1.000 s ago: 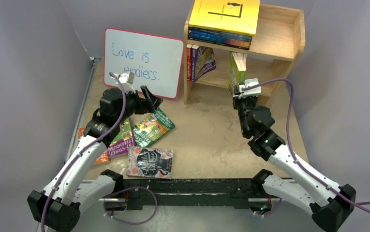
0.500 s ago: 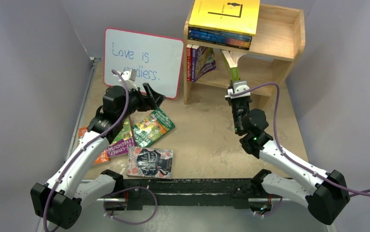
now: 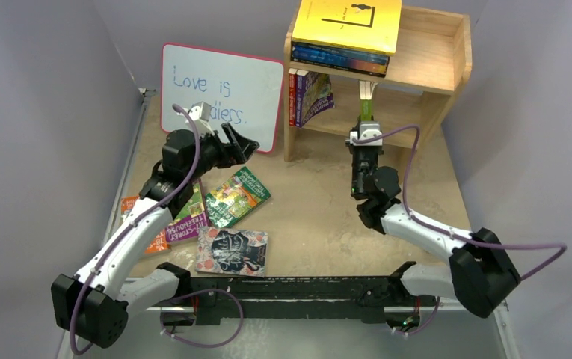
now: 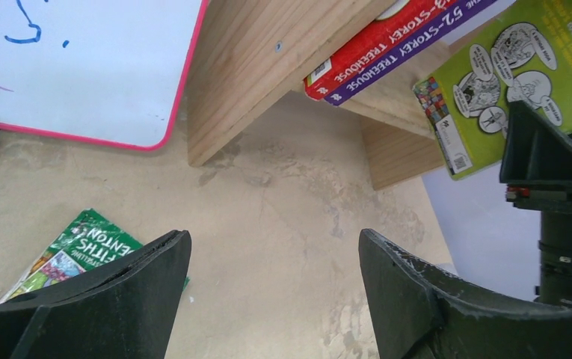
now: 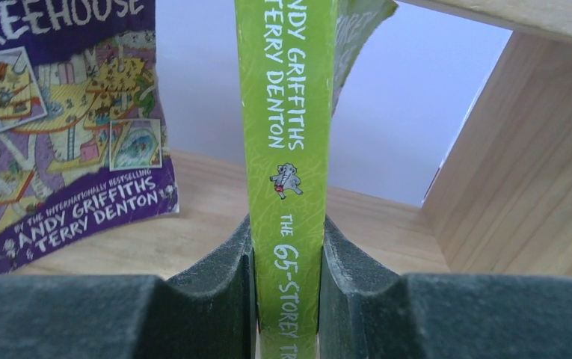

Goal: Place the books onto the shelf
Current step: Place the book on the shelf.

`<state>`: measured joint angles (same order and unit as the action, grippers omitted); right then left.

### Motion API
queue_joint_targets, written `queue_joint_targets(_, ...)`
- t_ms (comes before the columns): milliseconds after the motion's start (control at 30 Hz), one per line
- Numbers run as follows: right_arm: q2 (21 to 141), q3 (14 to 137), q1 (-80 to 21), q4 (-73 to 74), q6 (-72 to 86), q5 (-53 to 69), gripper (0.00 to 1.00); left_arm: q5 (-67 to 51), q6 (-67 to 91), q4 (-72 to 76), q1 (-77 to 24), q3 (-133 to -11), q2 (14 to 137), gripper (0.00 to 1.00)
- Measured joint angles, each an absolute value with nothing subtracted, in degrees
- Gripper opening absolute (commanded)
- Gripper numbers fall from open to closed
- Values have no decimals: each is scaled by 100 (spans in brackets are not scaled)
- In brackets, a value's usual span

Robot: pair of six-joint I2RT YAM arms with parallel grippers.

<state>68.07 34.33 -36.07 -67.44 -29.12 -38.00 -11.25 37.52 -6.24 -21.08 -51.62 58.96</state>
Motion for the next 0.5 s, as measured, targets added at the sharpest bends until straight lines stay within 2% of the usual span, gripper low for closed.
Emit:
queue_joint_targets(200,7839,3975,-3529,-7387,-2683,-3795,0,-1111,4254,-185,-2108,-5192,6305,80)
queue_joint_targets(500,9102,5083,-3492,-7467,-2248,-3330,0,-1278,4816,604,-2108,-5295,6740,77)
